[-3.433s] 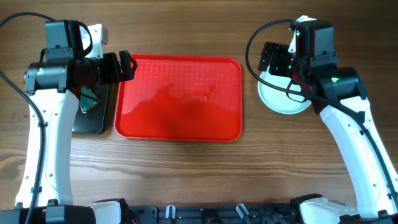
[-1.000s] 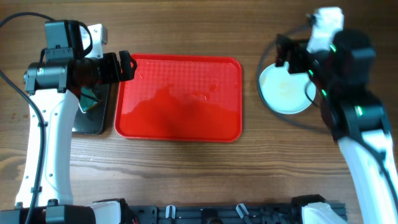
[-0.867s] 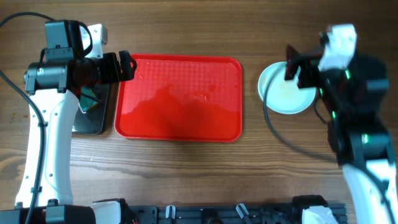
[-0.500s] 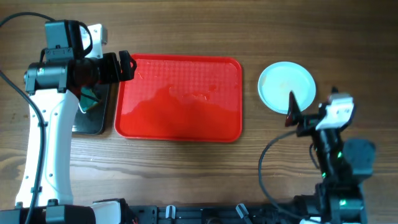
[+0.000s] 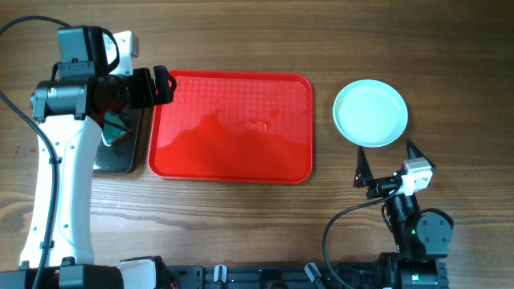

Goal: Clean dirty plates on tray and stack at the side

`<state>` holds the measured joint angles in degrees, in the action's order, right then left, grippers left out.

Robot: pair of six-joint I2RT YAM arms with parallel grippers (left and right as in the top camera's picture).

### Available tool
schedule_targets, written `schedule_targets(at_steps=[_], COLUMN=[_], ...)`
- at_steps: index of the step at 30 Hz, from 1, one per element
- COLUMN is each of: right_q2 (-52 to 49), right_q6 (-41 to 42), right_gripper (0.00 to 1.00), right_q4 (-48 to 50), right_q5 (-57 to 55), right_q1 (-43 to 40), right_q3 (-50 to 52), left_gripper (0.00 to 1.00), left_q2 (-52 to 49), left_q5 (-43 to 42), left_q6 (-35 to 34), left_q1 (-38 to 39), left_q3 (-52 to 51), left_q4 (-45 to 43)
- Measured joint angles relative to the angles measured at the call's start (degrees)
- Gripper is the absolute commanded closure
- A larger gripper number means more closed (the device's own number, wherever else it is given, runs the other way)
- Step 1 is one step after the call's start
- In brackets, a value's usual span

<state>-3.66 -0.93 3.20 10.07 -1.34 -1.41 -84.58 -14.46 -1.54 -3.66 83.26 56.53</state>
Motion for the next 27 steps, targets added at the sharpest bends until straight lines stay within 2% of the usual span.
schedule_targets(at_steps=[4, 27], right_q2=[2.3, 2.6], right_q6=[0.0, 0.0], right_gripper=[0.0, 0.0], right_q4=[-2.3, -2.3], right_q5=[0.5, 0.9], right_q1=[0.1, 0.7], right_q3=[0.9, 1.0], left_gripper=[0.0, 0.0], left_q2=[0.0, 0.0], left_q5=[0.0, 0.0], left_q6=[0.0, 0.0], left_q1=[0.0, 0.0], left_q3=[0.0, 0.0], left_q4=[0.0, 0.0])
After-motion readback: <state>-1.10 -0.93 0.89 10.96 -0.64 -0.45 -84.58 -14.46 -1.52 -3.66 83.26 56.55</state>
